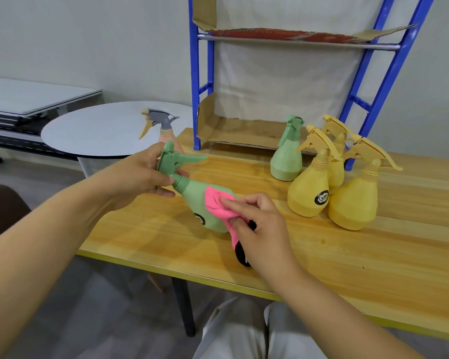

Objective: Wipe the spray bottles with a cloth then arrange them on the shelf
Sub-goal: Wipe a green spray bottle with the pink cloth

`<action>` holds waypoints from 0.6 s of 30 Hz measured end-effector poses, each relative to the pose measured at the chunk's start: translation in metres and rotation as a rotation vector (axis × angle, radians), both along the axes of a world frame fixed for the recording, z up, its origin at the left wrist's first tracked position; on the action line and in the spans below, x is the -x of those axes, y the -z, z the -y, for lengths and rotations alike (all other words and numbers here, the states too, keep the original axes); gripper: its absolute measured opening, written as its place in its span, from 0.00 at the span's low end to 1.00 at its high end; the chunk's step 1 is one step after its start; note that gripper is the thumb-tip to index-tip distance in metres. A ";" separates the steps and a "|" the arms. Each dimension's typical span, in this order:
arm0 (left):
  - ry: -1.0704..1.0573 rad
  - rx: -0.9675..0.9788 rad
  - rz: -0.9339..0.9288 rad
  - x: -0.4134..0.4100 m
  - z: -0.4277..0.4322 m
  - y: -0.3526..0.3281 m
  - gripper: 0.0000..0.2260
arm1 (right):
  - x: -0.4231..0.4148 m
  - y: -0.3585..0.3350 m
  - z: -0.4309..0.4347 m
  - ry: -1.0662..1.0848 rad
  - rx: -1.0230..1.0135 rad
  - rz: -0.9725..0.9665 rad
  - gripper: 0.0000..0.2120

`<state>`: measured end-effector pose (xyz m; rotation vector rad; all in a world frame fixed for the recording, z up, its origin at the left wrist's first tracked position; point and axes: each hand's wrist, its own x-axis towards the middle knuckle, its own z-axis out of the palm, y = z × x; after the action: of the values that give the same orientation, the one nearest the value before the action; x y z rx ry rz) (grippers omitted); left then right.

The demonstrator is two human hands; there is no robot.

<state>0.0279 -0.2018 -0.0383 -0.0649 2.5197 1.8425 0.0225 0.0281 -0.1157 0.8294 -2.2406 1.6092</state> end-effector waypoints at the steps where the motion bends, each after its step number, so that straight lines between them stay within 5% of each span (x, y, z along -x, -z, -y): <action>1: 0.004 0.008 0.005 0.000 0.000 0.001 0.18 | 0.002 -0.001 0.001 0.016 0.013 0.024 0.21; 18: 0.042 -0.075 -0.063 0.002 0.011 0.019 0.16 | 0.050 -0.022 -0.001 0.164 -0.242 0.198 0.18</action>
<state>0.0263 -0.2133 -0.0576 0.0479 2.4678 1.9511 -0.0279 0.0296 -0.0941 0.5423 -2.6048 1.4194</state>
